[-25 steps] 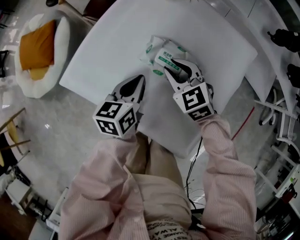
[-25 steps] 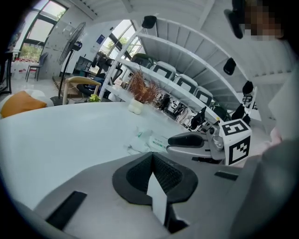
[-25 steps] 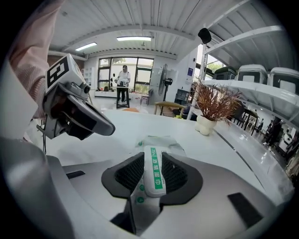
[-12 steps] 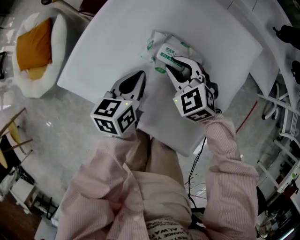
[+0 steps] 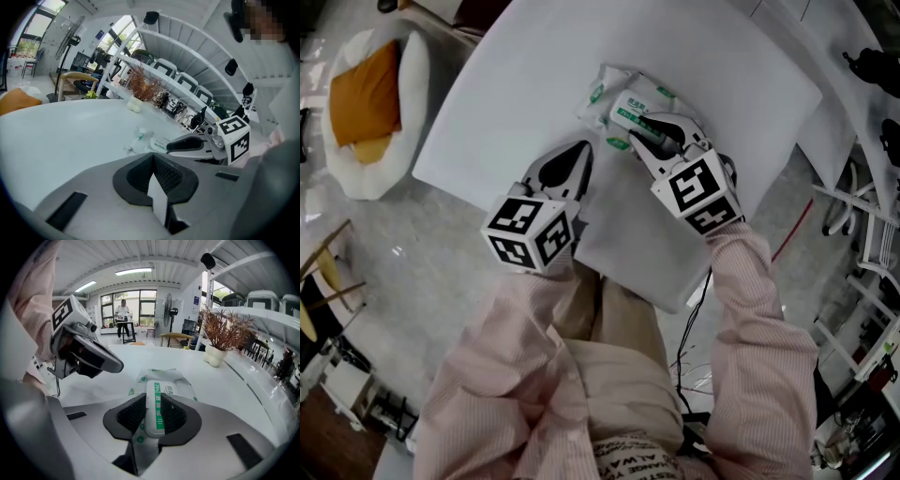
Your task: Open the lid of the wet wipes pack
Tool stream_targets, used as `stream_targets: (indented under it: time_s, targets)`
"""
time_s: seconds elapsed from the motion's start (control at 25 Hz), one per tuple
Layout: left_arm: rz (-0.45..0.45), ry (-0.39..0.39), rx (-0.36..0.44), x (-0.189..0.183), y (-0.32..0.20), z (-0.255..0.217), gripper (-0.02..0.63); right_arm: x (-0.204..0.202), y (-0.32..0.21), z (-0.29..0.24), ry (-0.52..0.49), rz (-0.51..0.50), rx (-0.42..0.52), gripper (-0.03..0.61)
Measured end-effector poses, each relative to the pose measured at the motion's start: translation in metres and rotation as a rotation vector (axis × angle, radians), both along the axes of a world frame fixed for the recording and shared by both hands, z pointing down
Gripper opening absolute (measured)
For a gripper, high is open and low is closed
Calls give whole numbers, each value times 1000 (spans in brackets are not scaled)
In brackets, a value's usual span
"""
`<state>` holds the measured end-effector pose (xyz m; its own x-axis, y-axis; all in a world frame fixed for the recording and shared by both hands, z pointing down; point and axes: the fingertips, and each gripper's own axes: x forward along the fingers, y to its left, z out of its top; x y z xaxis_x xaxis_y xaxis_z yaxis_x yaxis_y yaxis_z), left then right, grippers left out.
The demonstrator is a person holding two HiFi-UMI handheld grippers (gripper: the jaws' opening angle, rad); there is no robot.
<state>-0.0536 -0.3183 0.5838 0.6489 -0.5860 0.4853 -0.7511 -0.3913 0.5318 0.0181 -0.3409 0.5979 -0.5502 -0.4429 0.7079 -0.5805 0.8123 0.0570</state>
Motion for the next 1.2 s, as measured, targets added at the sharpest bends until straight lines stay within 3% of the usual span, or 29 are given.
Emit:
stream_targets:
  time_s: [0.6,0.84,1.2]
  targets:
    - [13,9,5,4,-8,-11,-3,7,-8,-12,-240,57,-223,87]
    - [13,10,6,1,-11,-15,-3,10,-13,-23,-267,67,-210,81]
    - [7,20,18,-2,-21,-25,-3,16,-23,-42,-215,72,-78,38]
